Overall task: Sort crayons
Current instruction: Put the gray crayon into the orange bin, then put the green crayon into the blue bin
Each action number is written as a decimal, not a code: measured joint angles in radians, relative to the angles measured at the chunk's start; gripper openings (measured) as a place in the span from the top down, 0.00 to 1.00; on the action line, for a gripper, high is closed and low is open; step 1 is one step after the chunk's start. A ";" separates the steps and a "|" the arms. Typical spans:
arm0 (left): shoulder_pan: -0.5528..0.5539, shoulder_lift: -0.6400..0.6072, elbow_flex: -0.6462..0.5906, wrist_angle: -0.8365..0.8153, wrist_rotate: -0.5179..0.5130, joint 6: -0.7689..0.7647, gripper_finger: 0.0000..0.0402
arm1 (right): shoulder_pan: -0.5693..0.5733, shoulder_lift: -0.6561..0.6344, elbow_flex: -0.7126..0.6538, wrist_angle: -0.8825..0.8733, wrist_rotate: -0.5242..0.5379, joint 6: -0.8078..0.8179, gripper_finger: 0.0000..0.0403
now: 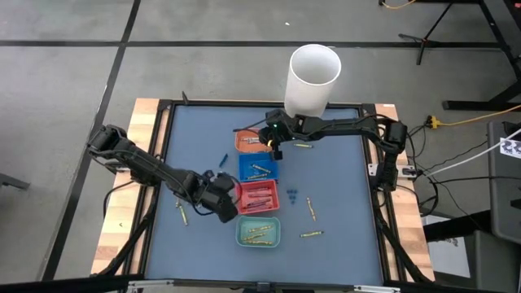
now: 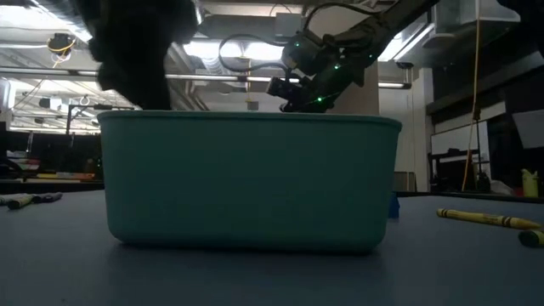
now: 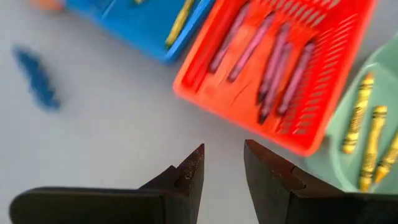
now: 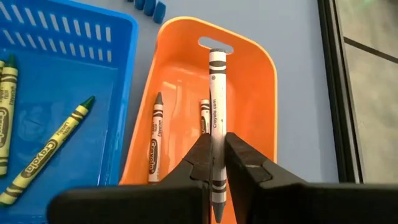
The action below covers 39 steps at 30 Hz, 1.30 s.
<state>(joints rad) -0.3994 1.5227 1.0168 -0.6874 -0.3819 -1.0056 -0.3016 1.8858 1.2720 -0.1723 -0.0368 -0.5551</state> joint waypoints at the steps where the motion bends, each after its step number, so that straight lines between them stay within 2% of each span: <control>1: -0.005 0.000 0.000 -0.025 0.004 -0.034 0.75 | 0.000 0.000 0.000 0.000 0.000 0.000 0.94; 7: -0.052 0.000 0.000 -0.122 0.007 -0.252 0.75 | 0.000 0.000 0.000 0.000 0.000 0.000 0.94; 17: -0.129 0.002 0.000 -0.174 0.006 -0.491 0.75 | 0.000 0.000 0.000 -0.001 0.000 0.000 0.93; 29: -0.185 0.009 0.000 -0.312 0.055 -0.783 0.75 | 0.000 0.000 0.000 -0.004 0.000 0.000 0.69; 39: -0.200 0.091 0.000 -0.343 0.067 -0.904 0.75 | 0.000 -0.001 0.000 -0.012 0.000 0.000 0.66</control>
<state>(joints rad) -0.5995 1.6140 1.0168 -1.0306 -0.3151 -1.9094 -0.3016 1.8851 1.2720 -0.1841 -0.0368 -0.5549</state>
